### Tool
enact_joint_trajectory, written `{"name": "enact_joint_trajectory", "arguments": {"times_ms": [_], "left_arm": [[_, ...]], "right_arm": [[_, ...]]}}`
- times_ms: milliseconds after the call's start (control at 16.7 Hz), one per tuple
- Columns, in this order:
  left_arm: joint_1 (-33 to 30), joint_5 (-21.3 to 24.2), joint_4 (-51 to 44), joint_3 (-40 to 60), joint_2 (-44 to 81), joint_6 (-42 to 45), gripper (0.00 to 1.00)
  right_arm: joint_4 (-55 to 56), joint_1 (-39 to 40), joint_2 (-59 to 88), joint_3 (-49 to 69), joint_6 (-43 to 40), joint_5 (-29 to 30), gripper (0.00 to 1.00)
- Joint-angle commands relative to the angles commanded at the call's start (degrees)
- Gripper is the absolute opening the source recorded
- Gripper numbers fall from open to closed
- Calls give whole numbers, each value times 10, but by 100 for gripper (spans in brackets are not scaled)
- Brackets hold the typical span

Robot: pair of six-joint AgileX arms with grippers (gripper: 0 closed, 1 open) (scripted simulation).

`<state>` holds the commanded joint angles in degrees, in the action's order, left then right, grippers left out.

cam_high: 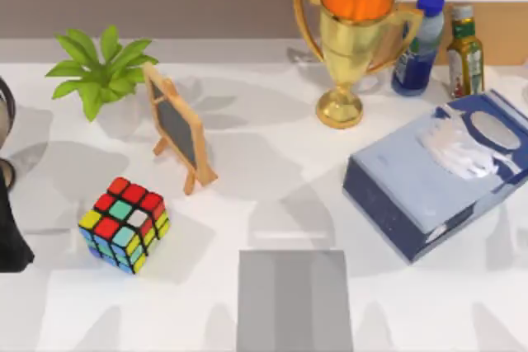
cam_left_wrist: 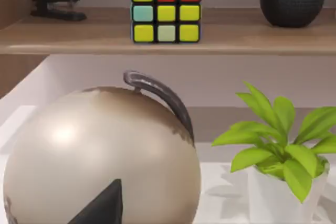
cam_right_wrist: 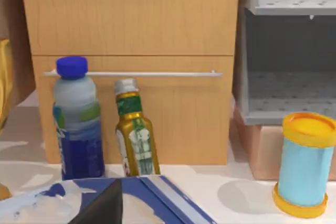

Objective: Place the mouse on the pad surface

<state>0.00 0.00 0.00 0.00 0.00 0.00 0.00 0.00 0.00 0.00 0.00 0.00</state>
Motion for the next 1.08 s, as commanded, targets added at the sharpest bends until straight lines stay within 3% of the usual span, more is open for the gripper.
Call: {"name": "enact_joint_trajectory", "arguments": {"times_ms": [240,480,1080], "left_arm": [[0,0,0,0,0,0,100],[0,0,0,0,0,0,100],[0,0,0,0,0,0,100]], "right_arm": [[-18,-6,19,18,-13,2,100],[-110,-36,128,113,-73,5,100],[-459,-134,698,491,-293,1,100]]}}
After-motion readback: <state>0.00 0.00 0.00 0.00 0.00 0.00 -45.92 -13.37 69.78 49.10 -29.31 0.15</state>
